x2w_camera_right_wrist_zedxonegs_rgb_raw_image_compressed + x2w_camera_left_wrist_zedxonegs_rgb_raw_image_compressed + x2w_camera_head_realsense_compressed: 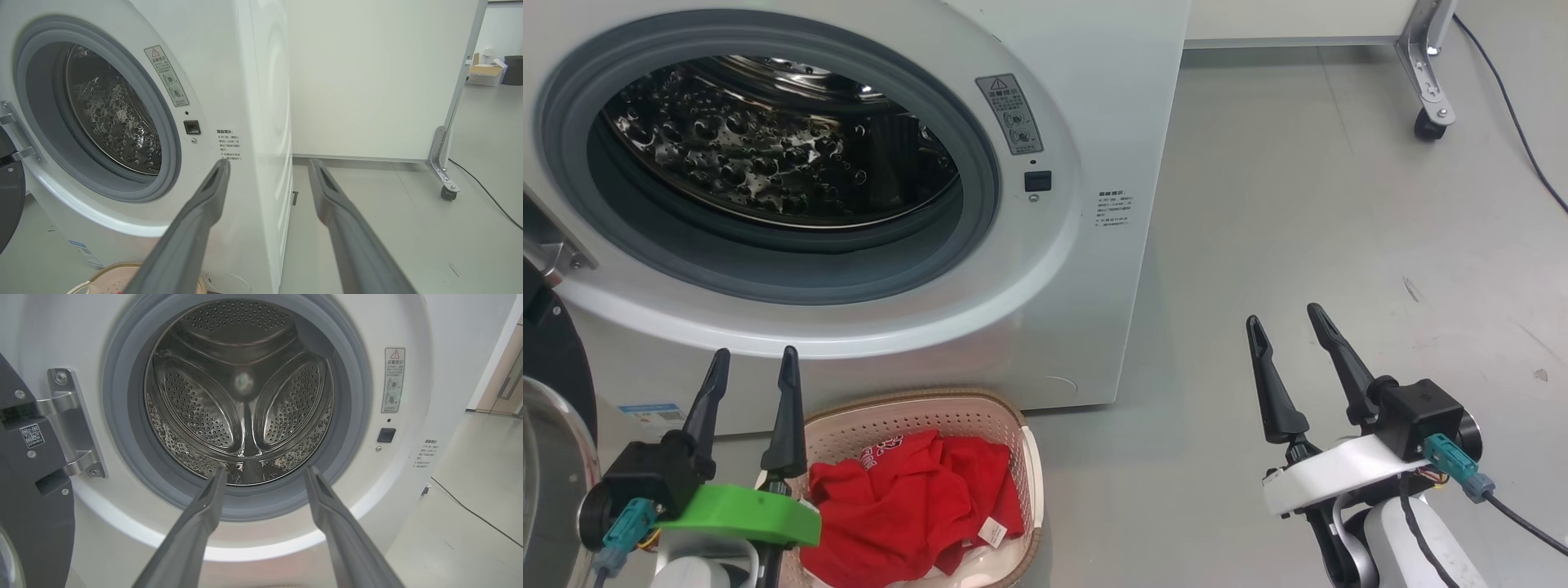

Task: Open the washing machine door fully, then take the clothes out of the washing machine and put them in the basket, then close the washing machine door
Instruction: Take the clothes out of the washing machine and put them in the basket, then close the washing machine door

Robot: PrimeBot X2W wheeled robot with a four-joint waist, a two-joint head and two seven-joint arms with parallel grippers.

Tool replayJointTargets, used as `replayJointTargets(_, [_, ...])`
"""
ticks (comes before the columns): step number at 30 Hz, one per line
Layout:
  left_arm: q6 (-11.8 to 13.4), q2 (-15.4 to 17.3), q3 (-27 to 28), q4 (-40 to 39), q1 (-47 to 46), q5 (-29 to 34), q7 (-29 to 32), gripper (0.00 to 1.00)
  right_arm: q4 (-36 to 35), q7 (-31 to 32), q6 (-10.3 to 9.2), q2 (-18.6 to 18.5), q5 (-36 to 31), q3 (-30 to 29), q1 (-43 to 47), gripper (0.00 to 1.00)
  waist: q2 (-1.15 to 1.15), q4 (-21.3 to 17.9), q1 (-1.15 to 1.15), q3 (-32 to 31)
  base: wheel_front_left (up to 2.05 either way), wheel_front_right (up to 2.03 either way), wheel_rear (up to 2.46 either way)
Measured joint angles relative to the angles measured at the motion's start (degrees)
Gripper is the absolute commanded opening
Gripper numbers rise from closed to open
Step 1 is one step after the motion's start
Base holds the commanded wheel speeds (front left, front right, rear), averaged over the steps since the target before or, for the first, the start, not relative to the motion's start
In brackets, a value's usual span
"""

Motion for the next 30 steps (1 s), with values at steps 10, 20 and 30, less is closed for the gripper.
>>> replayJointTargets(10, [-0.01, -0.33, 0.09, 0.00, 0.26, -0.05, 0.00, 1.00, 0.00, 0.00, 0.01, 0.01, 0.00, -0.11, 0.00, 1.00, 0.00, 0.17, 0.00, 0.22, -0.19, 0.40, -0.21])
replayJointTargets(20, [-0.01, -0.41, 0.56, -0.11, 0.26, -0.04, 0.00, 1.00, 0.02, 0.00, 0.02, 0.01, 0.00, -0.12, 0.00, 1.00, 0.00, 0.28, 0.00, 0.23, -0.59, 0.83, -0.24])
replayJointTargets(30, [-0.02, -0.44, 1.18, -0.34, 0.26, -0.05, 0.00, 1.00, 0.04, 0.00, 0.19, 0.01, 0.00, -0.16, 0.00, 1.00, 0.00, 0.18, 0.00, 0.27, -0.98, 1.14, -0.16])
